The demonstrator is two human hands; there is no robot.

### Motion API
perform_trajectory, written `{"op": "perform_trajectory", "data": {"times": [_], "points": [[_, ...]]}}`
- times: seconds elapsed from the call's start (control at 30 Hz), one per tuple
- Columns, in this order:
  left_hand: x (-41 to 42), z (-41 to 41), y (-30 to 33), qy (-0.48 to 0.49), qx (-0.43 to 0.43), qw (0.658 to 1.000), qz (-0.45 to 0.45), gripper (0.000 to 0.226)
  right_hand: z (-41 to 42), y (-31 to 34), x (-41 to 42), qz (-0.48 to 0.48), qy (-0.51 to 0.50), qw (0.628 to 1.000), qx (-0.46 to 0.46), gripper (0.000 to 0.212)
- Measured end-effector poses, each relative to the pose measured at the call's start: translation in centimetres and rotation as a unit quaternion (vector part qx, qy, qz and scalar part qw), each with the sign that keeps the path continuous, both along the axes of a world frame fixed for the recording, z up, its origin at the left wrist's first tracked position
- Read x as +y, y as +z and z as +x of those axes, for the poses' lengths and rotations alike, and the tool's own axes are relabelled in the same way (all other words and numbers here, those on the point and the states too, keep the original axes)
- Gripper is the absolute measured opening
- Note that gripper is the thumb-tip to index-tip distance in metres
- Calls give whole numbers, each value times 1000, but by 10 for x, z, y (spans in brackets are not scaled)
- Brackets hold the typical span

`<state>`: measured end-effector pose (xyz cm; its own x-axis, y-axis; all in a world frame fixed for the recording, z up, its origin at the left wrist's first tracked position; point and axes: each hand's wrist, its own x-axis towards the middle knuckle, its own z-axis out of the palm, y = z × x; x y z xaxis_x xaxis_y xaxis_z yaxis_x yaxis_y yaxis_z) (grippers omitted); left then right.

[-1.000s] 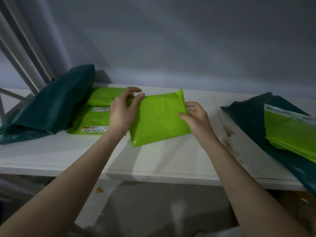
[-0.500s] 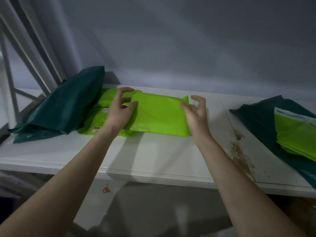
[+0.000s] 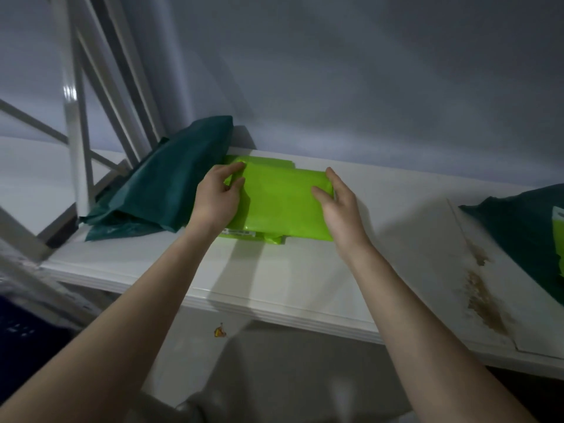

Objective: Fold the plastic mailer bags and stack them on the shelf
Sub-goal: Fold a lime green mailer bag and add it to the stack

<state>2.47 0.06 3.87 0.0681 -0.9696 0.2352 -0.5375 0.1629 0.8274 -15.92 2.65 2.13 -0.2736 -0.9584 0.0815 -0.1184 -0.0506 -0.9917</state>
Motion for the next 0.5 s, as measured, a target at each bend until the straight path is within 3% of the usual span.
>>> {"op": "perform_trajectory", "data": {"times": [0.1, 0.27, 0.37, 0.5], "points": [[1, 12, 0, 21, -62, 998, -8, 39, 14, -5, -3, 17, 32, 999, -35, 67], [5, 18, 5, -1, -91, 996, -10, 50, 28, -7, -7, 32, 21, 998, -44, 62], [6, 19, 1, -21, -166, 985, -34, 50, 37, -13, -12, 45, 9, 998, -44, 61], [7, 14, -11, -74, -292, 953, 28, 50, 54, -23, -19, 61, 0, 998, 10, 68]]}}
